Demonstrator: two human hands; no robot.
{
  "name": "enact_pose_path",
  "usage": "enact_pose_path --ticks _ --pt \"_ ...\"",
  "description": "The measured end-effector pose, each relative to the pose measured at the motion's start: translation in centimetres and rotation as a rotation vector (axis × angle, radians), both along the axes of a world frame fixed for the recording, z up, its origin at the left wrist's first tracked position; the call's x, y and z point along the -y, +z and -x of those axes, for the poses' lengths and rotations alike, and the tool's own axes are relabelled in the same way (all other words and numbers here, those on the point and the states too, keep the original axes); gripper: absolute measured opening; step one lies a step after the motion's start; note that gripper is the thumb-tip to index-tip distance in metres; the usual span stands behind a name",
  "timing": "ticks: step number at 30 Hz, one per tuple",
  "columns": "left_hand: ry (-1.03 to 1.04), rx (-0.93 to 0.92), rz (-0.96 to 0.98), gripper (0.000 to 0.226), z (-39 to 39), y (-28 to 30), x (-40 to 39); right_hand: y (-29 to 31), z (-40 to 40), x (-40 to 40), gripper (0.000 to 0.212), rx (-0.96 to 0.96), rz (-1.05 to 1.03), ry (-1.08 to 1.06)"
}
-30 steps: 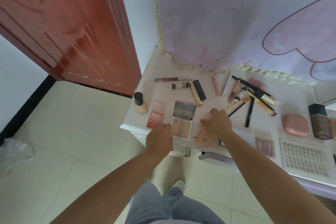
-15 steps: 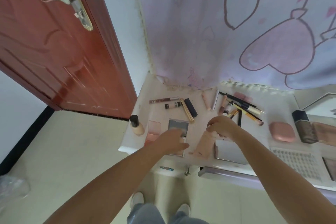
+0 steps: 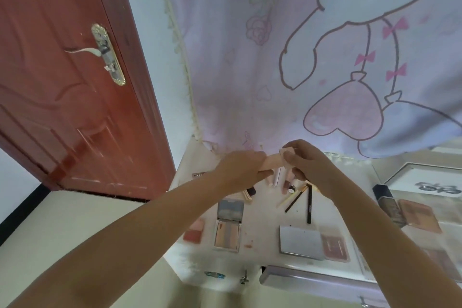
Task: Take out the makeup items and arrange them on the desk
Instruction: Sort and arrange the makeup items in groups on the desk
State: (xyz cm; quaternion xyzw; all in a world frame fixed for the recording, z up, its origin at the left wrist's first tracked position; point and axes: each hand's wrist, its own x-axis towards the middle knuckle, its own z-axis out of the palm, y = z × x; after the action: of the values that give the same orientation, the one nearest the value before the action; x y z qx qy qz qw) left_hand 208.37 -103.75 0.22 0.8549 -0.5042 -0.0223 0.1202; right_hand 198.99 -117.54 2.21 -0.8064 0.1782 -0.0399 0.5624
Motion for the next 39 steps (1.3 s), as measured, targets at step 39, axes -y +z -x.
enact_pose_path --ticks 39 --pt "0.177 -1.058 0.329 0.014 0.5 4.7 -3.5 3.5 -1.7 1.5 0.040 0.130 0.015 0.207"
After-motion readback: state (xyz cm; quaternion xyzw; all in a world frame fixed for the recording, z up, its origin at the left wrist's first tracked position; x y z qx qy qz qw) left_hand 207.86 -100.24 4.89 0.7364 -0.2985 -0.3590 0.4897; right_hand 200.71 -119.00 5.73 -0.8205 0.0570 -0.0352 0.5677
